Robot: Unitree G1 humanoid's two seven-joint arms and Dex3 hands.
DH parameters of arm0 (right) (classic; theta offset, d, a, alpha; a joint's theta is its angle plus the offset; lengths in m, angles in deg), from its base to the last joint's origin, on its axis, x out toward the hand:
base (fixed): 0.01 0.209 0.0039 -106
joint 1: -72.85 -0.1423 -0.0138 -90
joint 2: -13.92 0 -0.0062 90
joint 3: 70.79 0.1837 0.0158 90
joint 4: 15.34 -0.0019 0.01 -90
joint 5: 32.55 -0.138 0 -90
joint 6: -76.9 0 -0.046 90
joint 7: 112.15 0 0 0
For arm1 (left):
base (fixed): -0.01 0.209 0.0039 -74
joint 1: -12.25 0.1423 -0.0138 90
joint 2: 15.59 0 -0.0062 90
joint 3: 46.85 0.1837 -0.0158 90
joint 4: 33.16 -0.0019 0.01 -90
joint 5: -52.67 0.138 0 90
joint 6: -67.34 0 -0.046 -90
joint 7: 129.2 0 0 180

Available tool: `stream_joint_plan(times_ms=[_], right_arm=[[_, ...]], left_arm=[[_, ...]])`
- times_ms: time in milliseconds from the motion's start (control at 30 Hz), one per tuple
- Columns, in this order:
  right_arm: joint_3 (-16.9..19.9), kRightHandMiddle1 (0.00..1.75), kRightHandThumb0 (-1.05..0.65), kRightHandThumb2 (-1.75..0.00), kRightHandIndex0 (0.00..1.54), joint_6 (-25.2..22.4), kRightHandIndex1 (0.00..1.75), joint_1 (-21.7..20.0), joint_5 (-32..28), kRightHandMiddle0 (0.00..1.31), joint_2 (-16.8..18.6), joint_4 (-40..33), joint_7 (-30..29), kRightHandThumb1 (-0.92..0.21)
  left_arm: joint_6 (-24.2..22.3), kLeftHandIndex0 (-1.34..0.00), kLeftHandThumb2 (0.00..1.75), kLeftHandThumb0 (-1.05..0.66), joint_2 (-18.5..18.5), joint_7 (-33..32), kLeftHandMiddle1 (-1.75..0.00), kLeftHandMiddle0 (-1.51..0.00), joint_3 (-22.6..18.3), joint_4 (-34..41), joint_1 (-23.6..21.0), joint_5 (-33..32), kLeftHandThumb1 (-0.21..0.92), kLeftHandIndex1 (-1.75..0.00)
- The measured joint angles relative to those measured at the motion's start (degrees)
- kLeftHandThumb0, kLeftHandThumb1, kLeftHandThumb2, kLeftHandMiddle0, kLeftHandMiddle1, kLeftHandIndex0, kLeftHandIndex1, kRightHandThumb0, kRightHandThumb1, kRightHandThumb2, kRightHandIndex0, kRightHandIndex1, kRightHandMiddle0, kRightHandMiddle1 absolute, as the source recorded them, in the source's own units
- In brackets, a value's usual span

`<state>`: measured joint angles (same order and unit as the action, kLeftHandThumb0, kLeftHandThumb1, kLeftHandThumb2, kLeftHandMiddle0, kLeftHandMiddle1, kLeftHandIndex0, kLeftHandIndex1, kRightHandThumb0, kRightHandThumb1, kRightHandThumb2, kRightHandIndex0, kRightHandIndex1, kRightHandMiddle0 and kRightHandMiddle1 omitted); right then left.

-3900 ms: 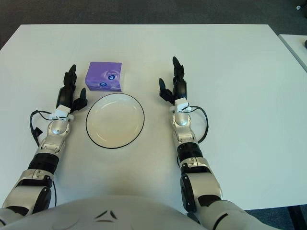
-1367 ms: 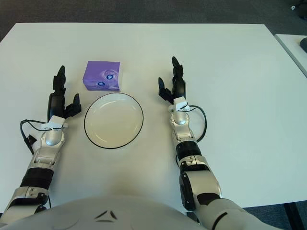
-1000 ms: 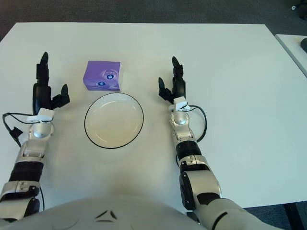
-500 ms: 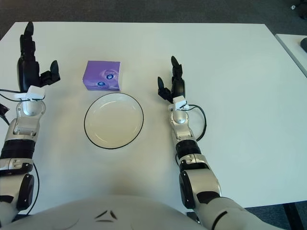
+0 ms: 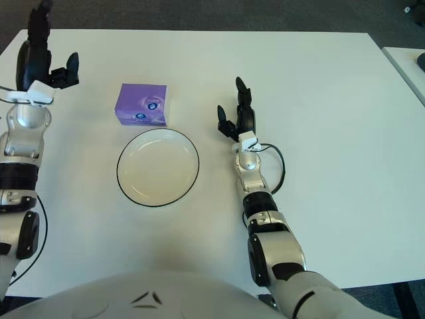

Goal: Put the tissue paper into the plate.

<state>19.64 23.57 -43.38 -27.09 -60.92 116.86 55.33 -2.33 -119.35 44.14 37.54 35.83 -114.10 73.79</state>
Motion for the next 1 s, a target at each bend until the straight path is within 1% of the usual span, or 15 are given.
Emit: stream_joint_plan(times_ms=[100, 200, 533, 767, 1000], right_arm=[[0.0, 0.29, -0.7, -0.62, 0.24, 0.05, 0.0, -0.07, -0.01, 0.0, 0.04, 0.06, -0.01, -0.92], [0.0, 0.29, -0.7, -0.62, 0.25, 0.05, 0.0, -0.15, -0.01, 0.0, 0.09, 0.1, -0.01, -0.92], [0.03, 0.32, -0.68, -0.59, 0.26, 0.05, 0.01, -0.39, -0.02, 0.0, 0.13, 0.31, -0.08, -0.92], [0.1, 0.33, -0.69, -0.6, 0.26, 0.05, 0.01, -0.71, -0.02, 0.0, 0.14, 0.77, -0.17, -0.92], [0.11, 0.33, -0.69, -0.59, 0.25, 0.08, 0.01, -1.0, -0.02, 0.0, 0.16, 0.96, -0.21, -0.92]], left_arm=[[-0.26, 0.0, 0.82, -0.73, -0.06, 0.89, 0.0, -0.21, 1.77, -2.35, -3.01, 0.43, 0.92, -0.31], [-0.17, 0.0, 0.8, -0.74, 0.06, 1.58, 0.0, -0.19, 3.63, -4.79, -5.06, 0.72, 0.92, -0.29], [2.52, 0.0, 0.77, -0.81, 0.05, 3.75, 0.0, -0.17, 8.77, -11.19, -7.37, 3.03, 0.92, -0.32], [5.63, 0.0, 0.77, -0.86, -0.69, 3.55, 0.0, -0.17, 13.05, -18.3, -11.42, 7.25, 0.92, -0.31], [8.96, 0.0, 0.75, -0.9, -1.44, 1.97, 0.0, -0.16, 17.85, -24.29, -16.08, 12.63, 0.92, -0.28]])
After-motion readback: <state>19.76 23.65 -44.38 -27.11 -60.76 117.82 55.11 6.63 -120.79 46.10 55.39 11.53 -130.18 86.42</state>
